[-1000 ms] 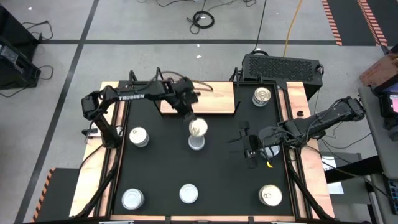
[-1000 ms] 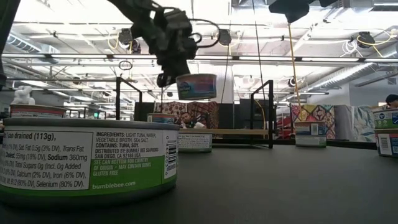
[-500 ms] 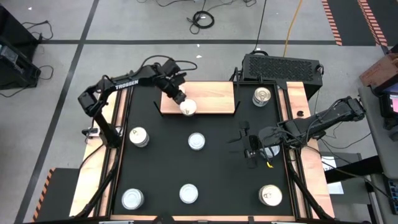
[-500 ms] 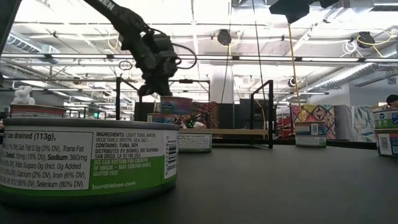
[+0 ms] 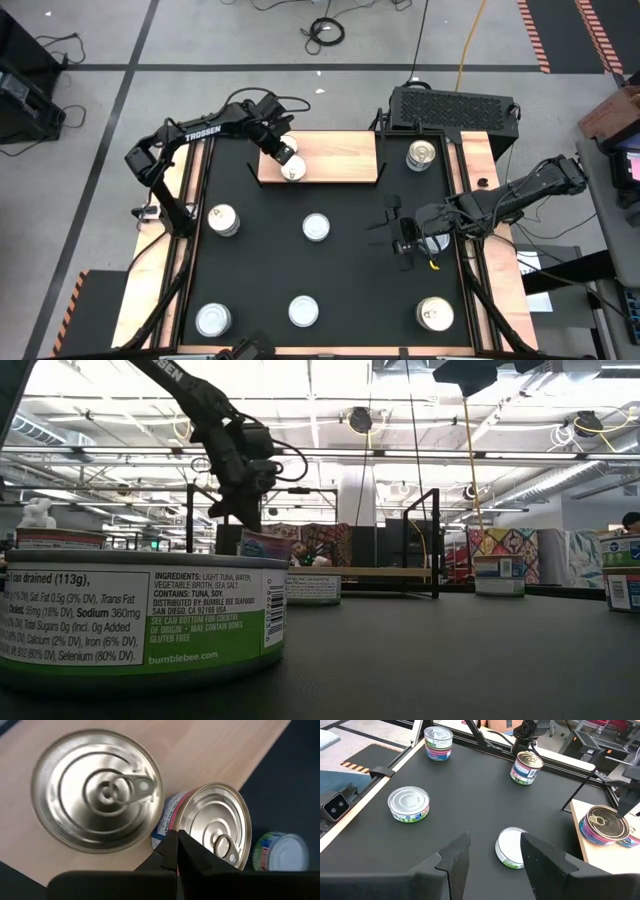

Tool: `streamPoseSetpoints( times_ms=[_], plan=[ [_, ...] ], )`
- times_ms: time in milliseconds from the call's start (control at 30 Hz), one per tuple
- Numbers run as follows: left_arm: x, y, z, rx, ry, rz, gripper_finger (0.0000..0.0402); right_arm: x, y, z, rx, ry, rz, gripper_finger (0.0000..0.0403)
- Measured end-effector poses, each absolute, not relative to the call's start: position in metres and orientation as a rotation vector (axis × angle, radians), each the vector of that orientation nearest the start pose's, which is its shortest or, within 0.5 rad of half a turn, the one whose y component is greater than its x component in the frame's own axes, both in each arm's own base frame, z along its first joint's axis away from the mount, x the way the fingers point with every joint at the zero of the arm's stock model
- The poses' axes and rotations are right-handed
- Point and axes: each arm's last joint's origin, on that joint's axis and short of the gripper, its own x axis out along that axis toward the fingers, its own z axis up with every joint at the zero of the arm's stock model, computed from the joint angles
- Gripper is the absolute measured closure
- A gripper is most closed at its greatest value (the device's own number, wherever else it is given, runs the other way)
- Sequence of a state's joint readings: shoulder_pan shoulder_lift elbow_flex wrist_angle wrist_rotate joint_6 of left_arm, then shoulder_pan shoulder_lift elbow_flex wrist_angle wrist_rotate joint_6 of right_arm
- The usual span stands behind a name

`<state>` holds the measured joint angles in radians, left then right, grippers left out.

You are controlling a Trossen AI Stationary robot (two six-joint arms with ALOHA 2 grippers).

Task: Stack canned seafood by type on shelf
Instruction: Put the blue tuna can on the shelf

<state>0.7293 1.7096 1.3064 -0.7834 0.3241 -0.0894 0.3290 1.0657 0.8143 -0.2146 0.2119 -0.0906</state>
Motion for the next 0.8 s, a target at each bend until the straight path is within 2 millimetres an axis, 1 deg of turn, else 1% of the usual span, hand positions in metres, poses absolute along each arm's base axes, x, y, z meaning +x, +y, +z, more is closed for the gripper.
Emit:
streamPoseSetpoints(
  times_ms=[300,367,500,800],
  plan=[
    [0.257,0.2235,0.234,-0.669,1.043,0.445,0.0401,0.2199,0.0686,0.2886,-0.213,0.444,0.135,0.0234],
    [0.2564,0.2236,0.2337,-0.645,1.057,0.454,0.0401,0.2199,0.0686,0.2886,-0.213,0.444,0.135,0.0234],
    [0.2531,0.224,0.2323,-0.609,1.106,0.522,0.0401,0.2199,0.0686,0.2886,-0.213,0.444,0.135,0.0234],
    [0.2516,0.2236,0.2315,-0.577,1.136,0.532,0.0401,0.2199,0.0686,0.2886,-0.214,0.444,0.135,0.0234]
  ],
)
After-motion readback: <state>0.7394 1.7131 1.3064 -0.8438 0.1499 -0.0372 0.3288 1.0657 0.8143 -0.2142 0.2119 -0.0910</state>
